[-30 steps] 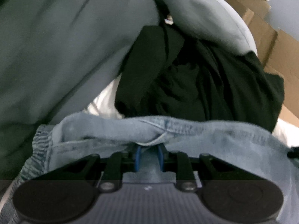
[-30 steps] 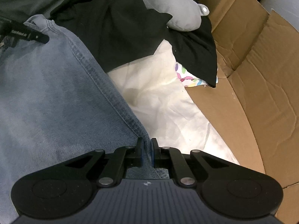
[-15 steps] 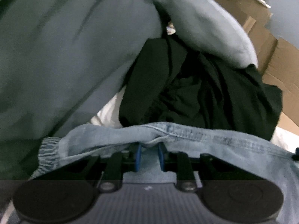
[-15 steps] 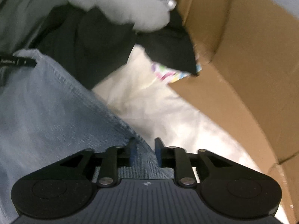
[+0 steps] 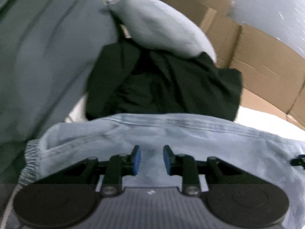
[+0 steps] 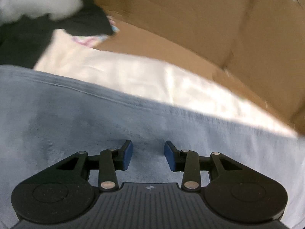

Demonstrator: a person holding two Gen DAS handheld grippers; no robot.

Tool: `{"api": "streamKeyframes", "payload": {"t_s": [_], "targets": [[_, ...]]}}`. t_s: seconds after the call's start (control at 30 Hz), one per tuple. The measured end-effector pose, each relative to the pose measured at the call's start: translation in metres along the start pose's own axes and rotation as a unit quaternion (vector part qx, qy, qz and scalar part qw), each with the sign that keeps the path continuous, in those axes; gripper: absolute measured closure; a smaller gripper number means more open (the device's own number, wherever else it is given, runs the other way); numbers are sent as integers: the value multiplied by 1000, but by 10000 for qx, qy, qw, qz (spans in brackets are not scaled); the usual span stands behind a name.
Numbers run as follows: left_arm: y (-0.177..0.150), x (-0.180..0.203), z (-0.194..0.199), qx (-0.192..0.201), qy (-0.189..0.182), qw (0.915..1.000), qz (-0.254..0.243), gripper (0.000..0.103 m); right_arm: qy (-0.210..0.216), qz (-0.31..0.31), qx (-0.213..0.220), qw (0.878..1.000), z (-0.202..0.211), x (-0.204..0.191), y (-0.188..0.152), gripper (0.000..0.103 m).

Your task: Fold clothes

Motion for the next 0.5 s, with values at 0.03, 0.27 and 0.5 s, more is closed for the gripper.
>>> {"api": "streamKeyframes", "payload": {"t_s": [0.03,0.27,0.5], "targets": [[-2,4,0,-15,-27,10000,3,70,-23,-127,32,9999,-4,1,-1,56],[-11,31,-2,-112,-226,9997,46,70,-228,-393,302,9985,-23,-2,12,39],[-19,52,3,-175,-352,9992,-103,69,-178,-378,538,9977,-37,2,27,27]]}}
Point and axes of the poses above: each gripper's, at about its wrist camera, not at the fingertips, and z roughly against the way its jaws point, x to its right, y to its top, the point moved 2 cm from there along -z, roughly the way its jaws point, and after that the axes turned 5 degrees about -z, right-handed, at the moved point
